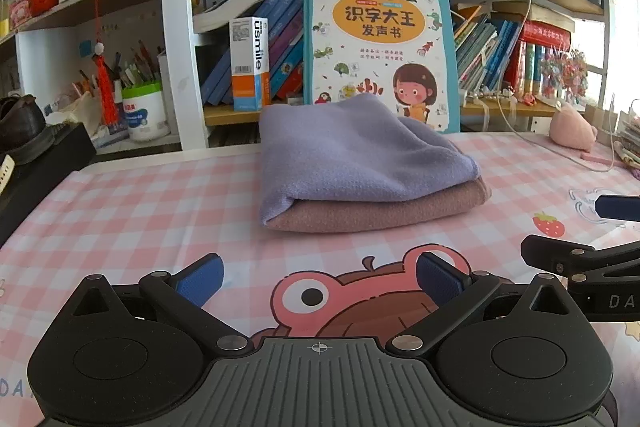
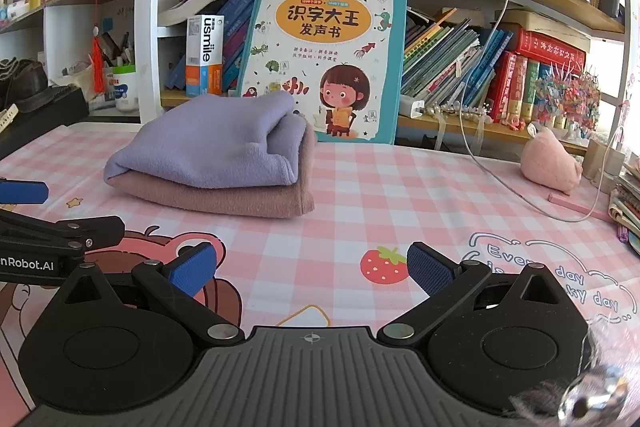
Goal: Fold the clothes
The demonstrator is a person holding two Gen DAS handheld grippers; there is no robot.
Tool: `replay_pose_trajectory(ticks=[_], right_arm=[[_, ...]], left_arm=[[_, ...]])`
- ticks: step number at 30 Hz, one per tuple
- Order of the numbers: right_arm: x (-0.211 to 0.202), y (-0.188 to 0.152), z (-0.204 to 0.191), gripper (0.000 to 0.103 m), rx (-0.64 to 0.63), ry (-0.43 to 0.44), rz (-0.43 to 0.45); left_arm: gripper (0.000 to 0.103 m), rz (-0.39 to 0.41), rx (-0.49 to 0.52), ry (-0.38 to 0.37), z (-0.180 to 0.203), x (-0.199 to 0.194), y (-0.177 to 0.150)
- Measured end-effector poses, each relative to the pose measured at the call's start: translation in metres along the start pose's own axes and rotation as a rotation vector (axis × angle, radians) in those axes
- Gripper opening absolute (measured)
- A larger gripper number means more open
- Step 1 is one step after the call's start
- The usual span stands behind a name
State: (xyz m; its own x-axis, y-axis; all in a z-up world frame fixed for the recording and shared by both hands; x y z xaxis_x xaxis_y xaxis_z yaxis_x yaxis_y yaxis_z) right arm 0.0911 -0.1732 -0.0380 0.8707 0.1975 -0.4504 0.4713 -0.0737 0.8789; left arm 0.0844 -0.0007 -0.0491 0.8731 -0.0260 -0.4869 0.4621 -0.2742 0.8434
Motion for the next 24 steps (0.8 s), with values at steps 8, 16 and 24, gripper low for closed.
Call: replay_pose_trajectory(ticks=[8,16,24], right_arm=[[0.0002,-0.0004,-0.0004,0.102,-0.001,-0.005,-0.001],[0.0010,-0.0008,0.0001,0.102,0.000,-0.009,-0.007],[0.0023,-0.0016,0.0006,0.102,-0.002,-0.009,-0.015]], left_arm=[[0.103,0.000,0.001,-0.001,-0.0011,0.0001,0.0006],[0.103,0.001,0.003,0.000,-0.0014,0.0000,0.0017],[0.103,-0.005,-0.001,-0.003,-0.0017,0.0009,0.0016]])
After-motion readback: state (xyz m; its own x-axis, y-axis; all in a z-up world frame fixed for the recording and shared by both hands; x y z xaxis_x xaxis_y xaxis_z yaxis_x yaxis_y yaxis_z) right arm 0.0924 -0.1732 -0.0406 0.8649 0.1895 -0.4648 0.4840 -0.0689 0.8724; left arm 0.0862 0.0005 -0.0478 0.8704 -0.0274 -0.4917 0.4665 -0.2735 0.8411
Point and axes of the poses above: each gripper's, at about its wrist camera, not at the fingertips, and x roughly the way its jaws point, z to its right, y to its top, the point moved 9 cm from there along x, roughly the way its jaws point, and after that the axes turned 13 degrees about x, right-handed, at the moved point
